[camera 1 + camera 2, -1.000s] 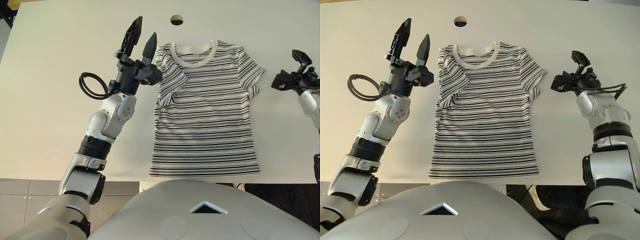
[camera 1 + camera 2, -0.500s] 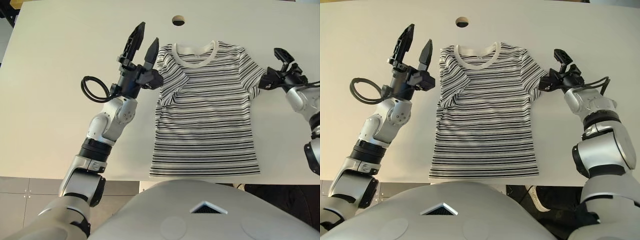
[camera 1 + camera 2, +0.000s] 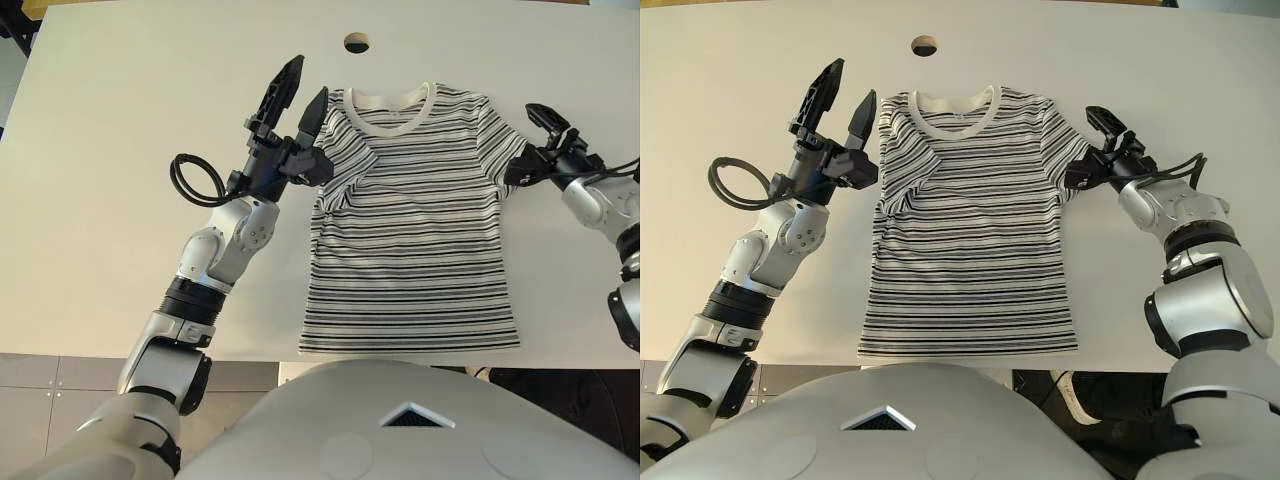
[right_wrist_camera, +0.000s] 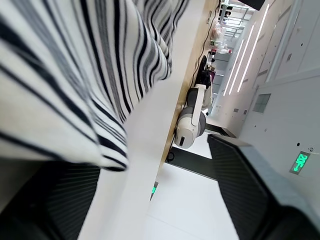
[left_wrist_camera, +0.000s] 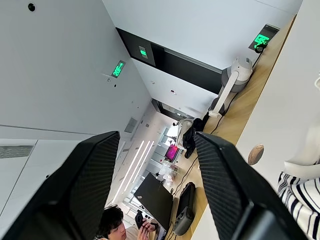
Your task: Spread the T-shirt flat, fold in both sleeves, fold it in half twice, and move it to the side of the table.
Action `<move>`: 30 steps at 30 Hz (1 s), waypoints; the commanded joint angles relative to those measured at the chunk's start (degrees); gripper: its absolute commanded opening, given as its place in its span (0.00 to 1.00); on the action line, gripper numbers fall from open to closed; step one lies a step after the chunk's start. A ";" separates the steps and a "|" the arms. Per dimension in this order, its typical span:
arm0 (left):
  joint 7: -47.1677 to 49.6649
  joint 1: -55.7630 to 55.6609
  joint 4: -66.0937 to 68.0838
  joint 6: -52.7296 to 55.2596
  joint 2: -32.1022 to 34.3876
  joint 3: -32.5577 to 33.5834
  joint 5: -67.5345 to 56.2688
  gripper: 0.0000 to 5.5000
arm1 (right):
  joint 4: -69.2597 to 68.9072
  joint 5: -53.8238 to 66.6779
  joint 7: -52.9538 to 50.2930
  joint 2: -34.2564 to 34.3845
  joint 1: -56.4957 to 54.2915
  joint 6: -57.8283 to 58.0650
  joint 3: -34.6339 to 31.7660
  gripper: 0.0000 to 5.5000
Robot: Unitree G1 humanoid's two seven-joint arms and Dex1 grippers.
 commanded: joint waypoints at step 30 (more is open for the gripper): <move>-1.63 2.30 -0.86 -0.68 0.20 -1.34 1.27 0.51 | -9.37 6.33 1.64 -1.98 3.81 -6.35 -3.17 0.03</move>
